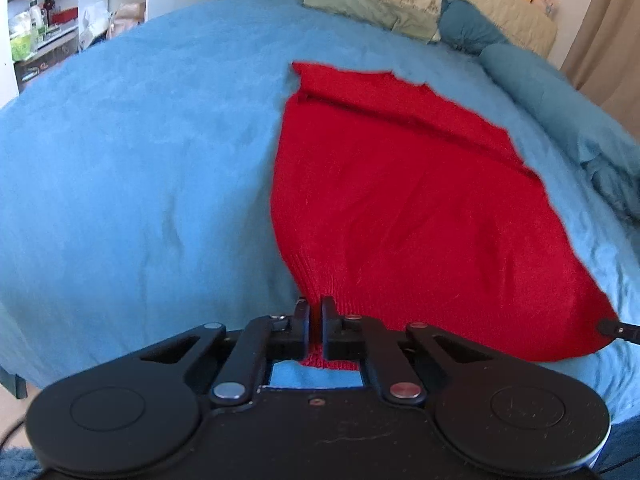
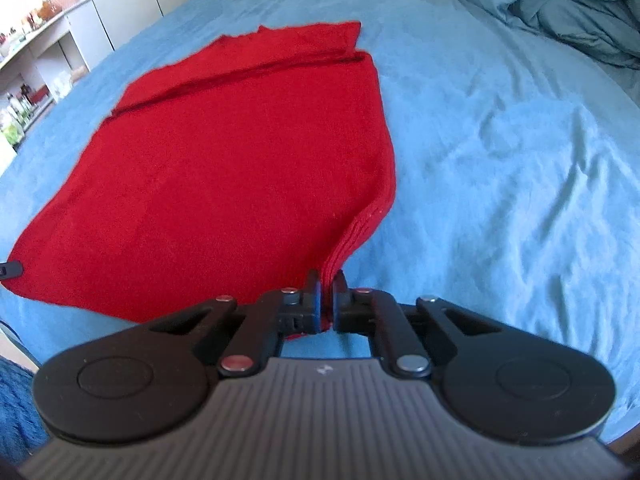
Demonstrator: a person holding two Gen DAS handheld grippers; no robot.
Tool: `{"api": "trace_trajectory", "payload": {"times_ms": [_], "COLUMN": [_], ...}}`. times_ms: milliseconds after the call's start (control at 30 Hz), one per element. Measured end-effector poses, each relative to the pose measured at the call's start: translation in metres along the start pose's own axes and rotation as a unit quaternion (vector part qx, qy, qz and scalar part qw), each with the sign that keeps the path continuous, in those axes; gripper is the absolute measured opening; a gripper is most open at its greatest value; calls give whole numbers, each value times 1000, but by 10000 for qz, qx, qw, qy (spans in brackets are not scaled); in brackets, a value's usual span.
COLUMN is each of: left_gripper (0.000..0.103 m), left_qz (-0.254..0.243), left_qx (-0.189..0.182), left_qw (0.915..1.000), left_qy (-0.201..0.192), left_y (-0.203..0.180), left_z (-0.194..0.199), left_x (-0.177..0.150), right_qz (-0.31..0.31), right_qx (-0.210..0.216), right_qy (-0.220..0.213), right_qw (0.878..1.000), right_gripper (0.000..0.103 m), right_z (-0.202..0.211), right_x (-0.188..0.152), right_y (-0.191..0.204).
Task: Fold small clothes
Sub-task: 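Grasp the sweater hem with the left gripper while the right gripper grasps the hem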
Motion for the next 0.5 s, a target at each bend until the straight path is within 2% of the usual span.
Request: {"api": "trace_trajectory", "payload": {"times_ms": [267, 400, 500], "left_gripper": [4, 4, 4], "left_qz": [107, 147, 331], "left_qx": [-237, -255, -330], "left_qw": [9983, 9961, 9930], "left_qy": [-530, -833, -1084], "left_y": [-14, -22, -26], "left_z": [47, 54, 51], "left_x": [52, 98, 144], "right_qz": [-174, -290, -412], "right_qx": [349, 526, 637], "right_qy": [-423, -742, -1008], "right_qw": [9983, 9954, 9920], "right_gripper": [20, 20, 20], "right_z": [41, 57, 62], "right_x": [55, 103, 149], "right_y": [7, 8, 6]}}
Point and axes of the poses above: each gripper's, at about its wrist camera, not at the fingertips, and z roughly against the way its jaws point, y to its left, x to its top, the point moved 9 cm from there along -z, roughly the way its jaws point, and after that the axes turned 5 degrees about x, right-handed, at the moved point
